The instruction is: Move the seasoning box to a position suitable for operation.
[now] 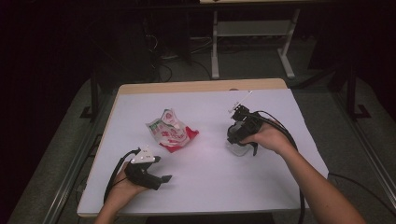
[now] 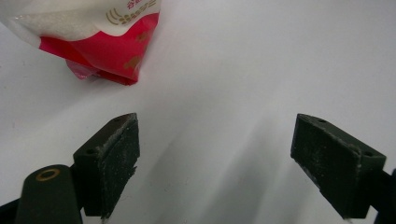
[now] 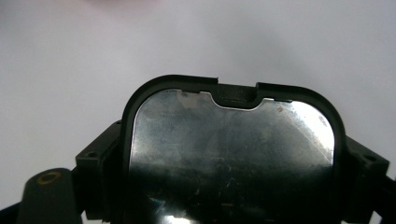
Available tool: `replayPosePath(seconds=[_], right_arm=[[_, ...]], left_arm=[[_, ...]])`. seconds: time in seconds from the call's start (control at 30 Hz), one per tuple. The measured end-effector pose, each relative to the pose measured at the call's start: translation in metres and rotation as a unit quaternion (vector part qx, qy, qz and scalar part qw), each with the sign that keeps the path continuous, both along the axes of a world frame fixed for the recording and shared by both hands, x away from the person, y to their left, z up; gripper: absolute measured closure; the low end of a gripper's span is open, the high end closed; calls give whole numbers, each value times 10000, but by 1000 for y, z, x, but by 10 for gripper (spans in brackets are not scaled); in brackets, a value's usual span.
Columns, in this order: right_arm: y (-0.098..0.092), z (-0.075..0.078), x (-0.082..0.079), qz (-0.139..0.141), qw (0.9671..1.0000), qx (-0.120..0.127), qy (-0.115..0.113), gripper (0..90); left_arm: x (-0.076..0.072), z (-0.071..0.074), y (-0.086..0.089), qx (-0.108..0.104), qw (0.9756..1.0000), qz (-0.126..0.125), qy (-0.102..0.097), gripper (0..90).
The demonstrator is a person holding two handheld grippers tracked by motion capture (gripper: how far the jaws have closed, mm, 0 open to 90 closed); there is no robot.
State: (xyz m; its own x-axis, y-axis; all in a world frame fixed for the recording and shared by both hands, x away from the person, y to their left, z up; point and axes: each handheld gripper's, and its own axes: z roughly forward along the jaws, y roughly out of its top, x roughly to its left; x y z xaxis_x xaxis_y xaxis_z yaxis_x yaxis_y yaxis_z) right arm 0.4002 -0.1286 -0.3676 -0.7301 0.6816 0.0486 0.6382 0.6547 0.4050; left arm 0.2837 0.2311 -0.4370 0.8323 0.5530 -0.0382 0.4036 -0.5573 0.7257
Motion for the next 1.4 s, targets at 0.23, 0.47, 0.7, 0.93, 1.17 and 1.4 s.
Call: replayPosePath(seconds=[0.23, 0.47, 0.7, 0.93, 1.17, 1.4], right_arm=[[13, 7, -23, 843, 9964, 89, 12, 154], [25, 9, -39, 1273, 9919, 35, -37, 154], [39, 7, -52, 1810, 9834, -92, 19, 154], [53, 4, -63, 2245, 9743, -194, -28, 154], [57, -3, -63, 2352, 9715, -276, -96, 154], [60, -10, -66, 2535, 9663, -444, -74, 154]], left_arm=[[0, 0, -1, 23, 10000, -18, 8, 151], [-1, -1, -1, -9, 10000, -31, 14, 151], [0, -1, -2, 7, 10000, -71, -4, 151], [-1, -1, -3, -25, 10000, -86, 21, 152], [-3, -2, -6, -64, 9999, -97, 18, 153], [-5, -1, -9, -75, 9999, -142, 17, 158]])
